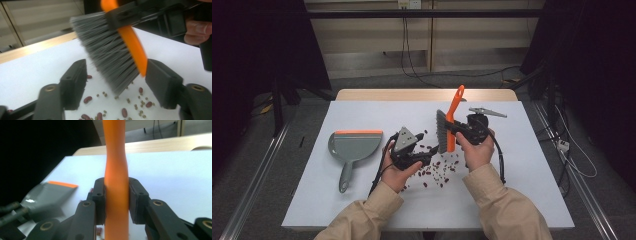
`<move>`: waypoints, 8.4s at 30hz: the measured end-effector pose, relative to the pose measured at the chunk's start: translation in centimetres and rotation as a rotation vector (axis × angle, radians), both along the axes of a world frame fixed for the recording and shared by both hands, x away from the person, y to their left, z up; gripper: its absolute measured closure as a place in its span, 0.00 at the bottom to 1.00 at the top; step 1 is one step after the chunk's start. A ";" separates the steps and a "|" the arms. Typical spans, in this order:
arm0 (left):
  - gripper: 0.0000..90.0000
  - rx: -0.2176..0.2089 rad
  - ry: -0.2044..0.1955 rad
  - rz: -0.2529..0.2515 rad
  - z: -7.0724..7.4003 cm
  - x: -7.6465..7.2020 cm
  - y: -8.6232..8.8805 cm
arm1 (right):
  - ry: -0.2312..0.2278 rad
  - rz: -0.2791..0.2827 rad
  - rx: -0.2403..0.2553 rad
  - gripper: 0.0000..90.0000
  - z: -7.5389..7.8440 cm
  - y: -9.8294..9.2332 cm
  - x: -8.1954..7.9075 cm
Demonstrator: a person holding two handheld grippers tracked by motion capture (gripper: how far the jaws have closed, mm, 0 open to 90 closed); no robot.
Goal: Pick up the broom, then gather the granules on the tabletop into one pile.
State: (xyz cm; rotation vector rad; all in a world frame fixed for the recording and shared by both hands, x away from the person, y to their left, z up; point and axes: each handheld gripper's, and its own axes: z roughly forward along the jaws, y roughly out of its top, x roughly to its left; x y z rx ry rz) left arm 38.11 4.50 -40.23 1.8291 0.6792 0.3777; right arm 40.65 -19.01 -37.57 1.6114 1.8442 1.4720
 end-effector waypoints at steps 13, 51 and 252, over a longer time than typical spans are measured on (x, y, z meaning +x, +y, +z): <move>0.15 -0.027 0.041 -0.046 1.0 0.4 2.8 | 0.000 0.070 -0.136 0.78 0.1 -2.6 -0.1; 0.05 -0.016 0.038 -0.020 1.5 -0.4 12.2 | 0.097 0.107 -0.288 0.78 0.5 -7.2 -0.3; 0.05 -0.007 0.111 0.016 -1.5 -1.9 17.3 | -0.189 0.591 -0.497 0.79 -4.6 4.3 8.9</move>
